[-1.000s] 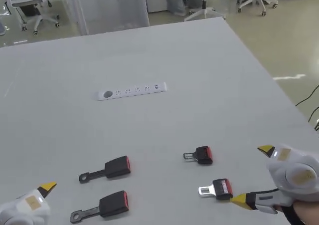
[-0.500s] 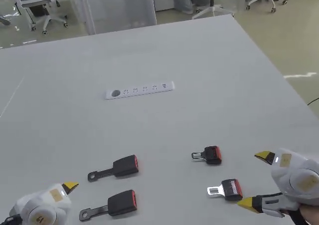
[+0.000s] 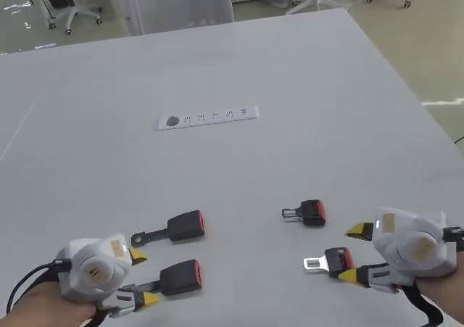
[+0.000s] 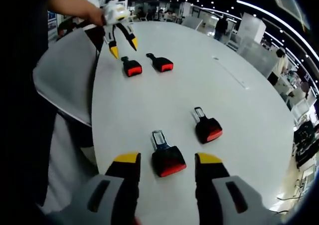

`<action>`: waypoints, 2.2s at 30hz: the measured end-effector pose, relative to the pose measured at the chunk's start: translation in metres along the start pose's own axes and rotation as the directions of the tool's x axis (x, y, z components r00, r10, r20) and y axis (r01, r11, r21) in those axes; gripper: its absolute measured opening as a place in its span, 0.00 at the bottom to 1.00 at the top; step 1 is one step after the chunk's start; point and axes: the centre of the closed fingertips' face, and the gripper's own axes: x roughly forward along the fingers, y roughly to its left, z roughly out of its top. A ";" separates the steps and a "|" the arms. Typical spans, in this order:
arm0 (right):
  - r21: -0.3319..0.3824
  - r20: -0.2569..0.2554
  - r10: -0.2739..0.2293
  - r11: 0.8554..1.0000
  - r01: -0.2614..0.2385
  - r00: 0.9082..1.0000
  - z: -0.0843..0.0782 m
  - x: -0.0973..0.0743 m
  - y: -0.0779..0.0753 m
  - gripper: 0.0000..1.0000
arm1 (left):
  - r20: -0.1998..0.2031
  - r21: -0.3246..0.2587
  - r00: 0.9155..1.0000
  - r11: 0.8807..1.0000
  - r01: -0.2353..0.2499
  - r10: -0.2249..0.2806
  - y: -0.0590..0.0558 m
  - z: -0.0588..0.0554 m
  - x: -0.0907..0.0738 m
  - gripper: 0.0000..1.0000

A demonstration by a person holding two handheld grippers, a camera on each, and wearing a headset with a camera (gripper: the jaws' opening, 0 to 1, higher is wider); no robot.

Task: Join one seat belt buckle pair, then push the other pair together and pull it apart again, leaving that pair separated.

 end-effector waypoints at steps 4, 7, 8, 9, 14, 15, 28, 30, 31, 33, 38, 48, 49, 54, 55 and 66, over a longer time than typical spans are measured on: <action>-0.038 -0.046 0.039 0.998 -0.041 0.998 -0.008 0.012 0.000 0.43 | -0.018 0.023 1.000 0.999 0.025 -0.025 0.001 0.001 0.009 0.45; -0.050 -0.075 0.058 0.997 -0.062 0.995 -0.015 0.020 -0.001 0.43 | -0.067 0.101 0.996 0.993 0.065 -0.058 0.000 -0.003 0.015 0.45; -0.048 -0.075 0.062 0.997 -0.066 0.995 -0.015 0.020 -0.001 0.42 | -0.068 0.102 0.996 0.992 0.069 -0.063 0.000 -0.002 0.017 0.45; -0.047 -0.077 0.074 0.996 -0.078 0.994 -0.015 0.022 0.000 0.42 | -0.064 0.092 0.996 0.993 0.075 -0.069 0.001 -0.001 0.020 0.45; -0.094 -0.135 0.097 0.989 -0.110 0.986 -0.029 0.032 0.001 0.40 | -0.064 0.075 0.993 0.992 0.100 -0.095 -0.001 0.002 0.029 0.45; -0.091 -0.144 0.095 0.990 -0.109 0.985 -0.032 0.033 0.000 0.40 | -0.079 0.089 0.992 0.991 0.105 -0.098 -0.002 0.000 0.031 0.45; -0.102 -0.179 0.150 0.980 -0.170 0.972 -0.043 0.039 0.003 0.35 | -0.104 0.131 0.978 0.972 0.194 -0.181 -0.007 0.001 0.041 0.40; -0.104 -0.181 0.157 0.979 -0.178 0.971 -0.043 0.039 0.004 0.35 | -0.118 0.170 0.974 0.962 0.212 -0.194 -0.011 0.003 0.041 0.37; -0.096 -0.182 0.162 0.979 -0.181 0.970 -0.043 0.039 0.004 0.35 | -0.122 0.176 0.973 0.960 0.216 -0.196 -0.012 0.004 0.041 0.37; -0.097 -0.185 0.168 0.977 -0.188 0.968 -0.043 0.039 0.003 0.35 | -0.130 0.188 0.971 0.957 0.223 -0.201 -0.012 0.004 0.041 0.36; -0.085 -0.179 0.188 0.975 -0.206 0.966 -0.044 0.039 0.003 0.34 | -0.143 0.215 0.968 0.948 0.234 -0.206 -0.014 0.004 0.041 0.34; -0.115 -0.179 0.213 0.965 -0.236 0.960 -0.043 0.041 0.005 0.34 | -0.197 0.283 0.958 0.923 0.259 -0.208 -0.015 0.005 0.043 0.33; -0.118 -0.180 0.215 0.964 -0.238 0.960 -0.043 0.041 0.005 0.34 | -0.201 0.290 0.957 0.921 0.262 -0.209 -0.015 0.005 0.043 0.33; -0.129 -0.184 0.223 0.960 -0.248 0.957 -0.043 0.041 0.005 0.34 | -0.211 0.300 0.954 0.914 0.273 -0.215 -0.015 0.005 0.043 0.33; -0.131 -0.184 0.224 0.959 -0.250 0.957 -0.043 0.041 0.005 0.34 | -0.213 0.304 0.953 0.912 0.275 -0.216 -0.015 0.006 0.043 0.33; -0.131 -0.173 0.226 0.959 -0.250 0.959 -0.042 0.041 0.004 0.34 | -0.232 0.318 0.949 0.906 0.281 -0.213 -0.015 0.006 0.043 0.33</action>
